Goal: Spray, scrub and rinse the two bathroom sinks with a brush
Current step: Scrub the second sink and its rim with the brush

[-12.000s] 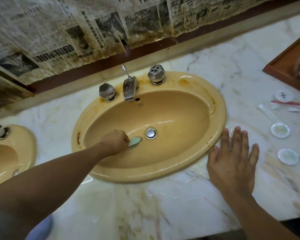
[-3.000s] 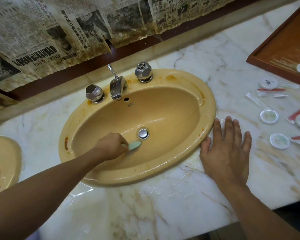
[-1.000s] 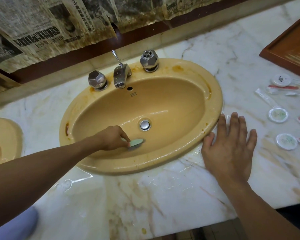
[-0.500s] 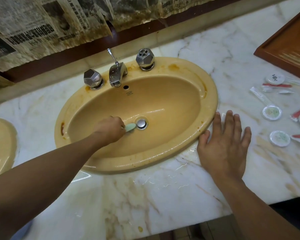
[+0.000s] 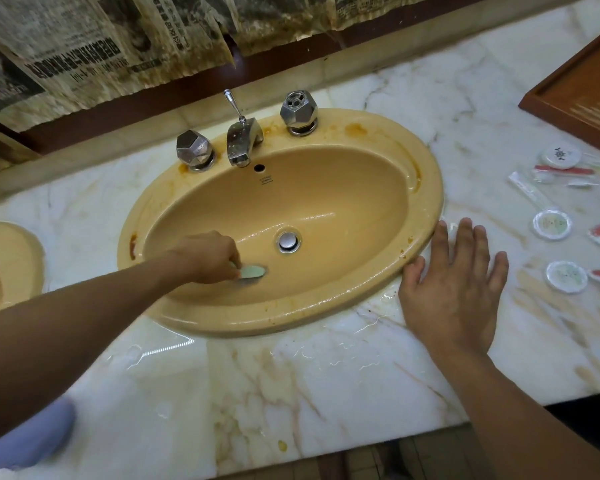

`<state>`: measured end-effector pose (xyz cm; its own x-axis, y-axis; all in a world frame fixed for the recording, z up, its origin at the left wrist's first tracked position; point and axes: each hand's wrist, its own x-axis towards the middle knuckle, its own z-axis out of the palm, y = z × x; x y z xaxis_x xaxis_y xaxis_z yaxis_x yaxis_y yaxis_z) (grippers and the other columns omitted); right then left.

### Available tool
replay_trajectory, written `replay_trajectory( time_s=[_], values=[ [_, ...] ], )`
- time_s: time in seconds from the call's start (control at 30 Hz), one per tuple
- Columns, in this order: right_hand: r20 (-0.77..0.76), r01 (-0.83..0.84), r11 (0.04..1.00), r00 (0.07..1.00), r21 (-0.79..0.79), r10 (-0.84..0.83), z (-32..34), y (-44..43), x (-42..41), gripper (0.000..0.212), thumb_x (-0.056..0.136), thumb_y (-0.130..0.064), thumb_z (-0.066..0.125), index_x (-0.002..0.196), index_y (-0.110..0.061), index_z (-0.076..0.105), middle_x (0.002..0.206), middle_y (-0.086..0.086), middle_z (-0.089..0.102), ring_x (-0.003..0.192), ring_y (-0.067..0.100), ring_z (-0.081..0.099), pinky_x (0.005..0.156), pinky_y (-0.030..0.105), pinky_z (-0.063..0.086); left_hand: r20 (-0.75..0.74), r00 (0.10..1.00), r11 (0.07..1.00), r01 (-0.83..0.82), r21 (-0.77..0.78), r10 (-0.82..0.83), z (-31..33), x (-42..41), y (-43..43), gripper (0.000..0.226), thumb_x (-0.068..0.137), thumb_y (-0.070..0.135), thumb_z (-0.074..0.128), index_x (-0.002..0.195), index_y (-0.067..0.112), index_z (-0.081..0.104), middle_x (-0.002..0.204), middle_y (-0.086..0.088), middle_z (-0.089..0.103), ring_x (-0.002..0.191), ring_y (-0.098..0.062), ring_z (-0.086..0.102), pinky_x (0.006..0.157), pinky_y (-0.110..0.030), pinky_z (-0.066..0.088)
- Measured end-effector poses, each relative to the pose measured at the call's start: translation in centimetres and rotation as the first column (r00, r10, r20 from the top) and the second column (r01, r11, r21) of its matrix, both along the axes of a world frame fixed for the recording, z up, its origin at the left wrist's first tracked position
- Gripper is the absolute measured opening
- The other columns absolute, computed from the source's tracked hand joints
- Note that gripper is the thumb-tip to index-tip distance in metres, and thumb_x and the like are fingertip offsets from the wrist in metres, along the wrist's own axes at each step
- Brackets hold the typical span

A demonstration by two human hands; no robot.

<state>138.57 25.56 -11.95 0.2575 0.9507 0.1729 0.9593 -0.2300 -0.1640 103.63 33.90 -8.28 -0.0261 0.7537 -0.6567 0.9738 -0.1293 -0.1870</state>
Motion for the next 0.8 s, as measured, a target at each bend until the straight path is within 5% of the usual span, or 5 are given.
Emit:
replay_trajectory(
  time_s=[0.13, 0.27, 0.47, 0.63, 0.8],
  values=[
    [0.000, -0.003, 1.000, 1.000, -0.009, 0.003, -0.1, 0.0, 0.1, 0.064, 0.099, -0.037, 0.031, 0.156, -0.008, 0.035, 0.163, 0.019, 0.029, 0.154, 0.032, 0.020, 0.123, 0.058, 0.013, -0.178, 0.976, 0.986, -0.142, -0.088, 0.124, 4.4, -4.4, 0.3, 0.020, 0.081, 0.040, 0.068, 0.094, 0.031, 0.081, 0.090, 0.009, 0.075, 0.084, -0.014, 0.068, 0.082, -0.036, 0.061],
    [-0.004, -0.003, 1.000, 1.000, -0.015, 0.003, 0.0, 0.0, 0.1, 0.065, 0.099, -0.038, 0.029, 0.157, -0.009, 0.034, 0.164, 0.019, 0.028, 0.154, 0.032, 0.020, 0.123, 0.058, 0.014, 0.001, 0.991, 0.954, -0.131, -0.271, 0.136, 5.3, -2.3, -1.1, 0.015, 0.077, 0.052, 0.072, 0.087, 0.045, 0.080, 0.082, 0.009, 0.075, 0.072, -0.020, 0.066, 0.070, -0.038, 0.058],
    [-0.001, -0.004, 1.000, 1.000, -0.013, 0.004, 0.0, 0.0, 0.0, 0.066, 0.098, -0.038, 0.029, 0.156, -0.008, 0.035, 0.163, 0.020, 0.029, 0.154, 0.033, 0.021, 0.123, 0.059, 0.014, -0.146, 0.987, 0.984, -0.087, -0.157, 0.064, 5.1, -0.8, -1.5, 0.027, 0.084, 0.041, 0.073, 0.104, 0.023, 0.079, 0.096, 0.000, 0.075, 0.091, -0.022, 0.069, 0.075, -0.030, 0.057],
    [-0.009, -0.001, 1.000, 1.000, -0.012, 0.000, 0.2, -0.1, -0.1, 0.065, 0.098, -0.037, 0.030, 0.156, -0.007, 0.036, 0.163, 0.020, 0.030, 0.154, 0.033, 0.022, 0.123, 0.058, 0.015, 0.097, 0.967, 0.931, -0.194, -0.310, 0.234, 5.5, 1.6, -0.5, 0.014, 0.088, 0.043, 0.071, 0.091, 0.033, 0.080, 0.056, -0.004, 0.044, 0.039, -0.022, 0.034, 0.043, -0.019, 0.031],
    [-0.008, -0.006, 1.000, 1.000, -0.024, 0.006, 0.5, 0.0, -0.1, 0.065, 0.098, -0.037, 0.030, 0.155, -0.007, 0.037, 0.163, 0.020, 0.030, 0.154, 0.033, 0.021, 0.123, 0.058, 0.014, -0.110, 0.986, 0.955, -0.148, -0.257, 0.123, 6.0, -1.0, -0.5, 0.026, 0.088, 0.042, 0.071, 0.099, 0.020, 0.080, 0.080, -0.001, 0.072, 0.071, -0.022, 0.064, 0.062, -0.027, 0.047]
  ],
)
